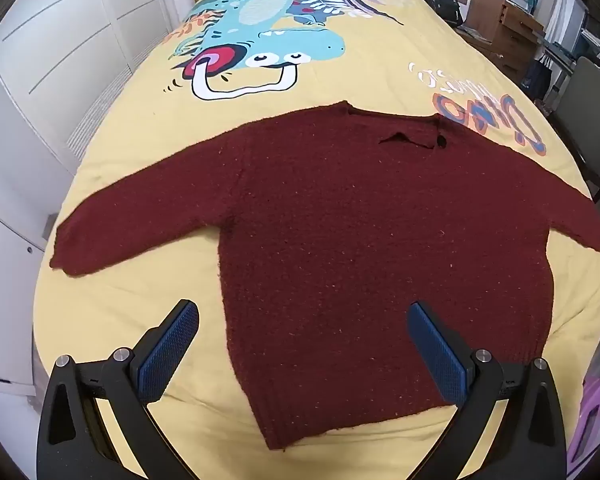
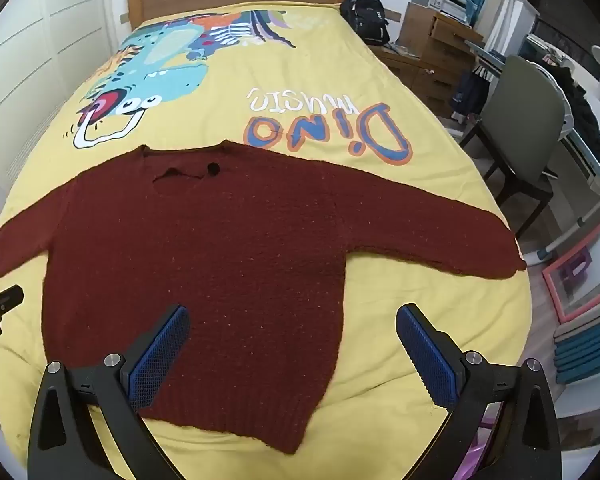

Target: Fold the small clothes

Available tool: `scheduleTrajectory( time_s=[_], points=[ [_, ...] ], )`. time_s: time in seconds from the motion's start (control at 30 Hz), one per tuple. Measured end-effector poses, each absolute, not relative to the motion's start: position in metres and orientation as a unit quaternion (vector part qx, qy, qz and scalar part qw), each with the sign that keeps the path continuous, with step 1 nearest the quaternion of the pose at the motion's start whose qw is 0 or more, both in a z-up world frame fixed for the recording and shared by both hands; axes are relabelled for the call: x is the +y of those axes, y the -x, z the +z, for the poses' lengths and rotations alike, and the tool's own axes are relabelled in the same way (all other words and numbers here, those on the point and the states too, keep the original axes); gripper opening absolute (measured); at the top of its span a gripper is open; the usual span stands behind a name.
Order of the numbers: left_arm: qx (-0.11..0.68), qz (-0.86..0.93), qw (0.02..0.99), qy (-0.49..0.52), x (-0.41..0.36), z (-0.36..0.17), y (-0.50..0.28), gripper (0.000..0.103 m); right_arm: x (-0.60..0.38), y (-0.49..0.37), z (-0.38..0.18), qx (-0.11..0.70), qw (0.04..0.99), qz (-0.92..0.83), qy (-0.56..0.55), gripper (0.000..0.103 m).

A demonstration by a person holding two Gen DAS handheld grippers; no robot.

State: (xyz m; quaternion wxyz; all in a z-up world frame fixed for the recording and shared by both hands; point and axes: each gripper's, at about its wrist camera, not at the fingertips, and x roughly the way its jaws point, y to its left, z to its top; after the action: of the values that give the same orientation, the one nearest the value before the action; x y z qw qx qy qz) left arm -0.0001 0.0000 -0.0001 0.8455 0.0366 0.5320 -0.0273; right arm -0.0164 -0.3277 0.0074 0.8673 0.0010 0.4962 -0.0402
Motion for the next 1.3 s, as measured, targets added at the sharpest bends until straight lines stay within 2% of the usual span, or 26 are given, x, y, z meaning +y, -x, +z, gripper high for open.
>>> scheduleTrajectory(
  time_s=[1.3],
  points=[
    [0.542,-0.025,0.839,-0.036,0.009,-0.013,0.000,0.102,-0.315,0.011,0.001,0.514,0.856,-0.041,0.026,0.102]
  ],
)
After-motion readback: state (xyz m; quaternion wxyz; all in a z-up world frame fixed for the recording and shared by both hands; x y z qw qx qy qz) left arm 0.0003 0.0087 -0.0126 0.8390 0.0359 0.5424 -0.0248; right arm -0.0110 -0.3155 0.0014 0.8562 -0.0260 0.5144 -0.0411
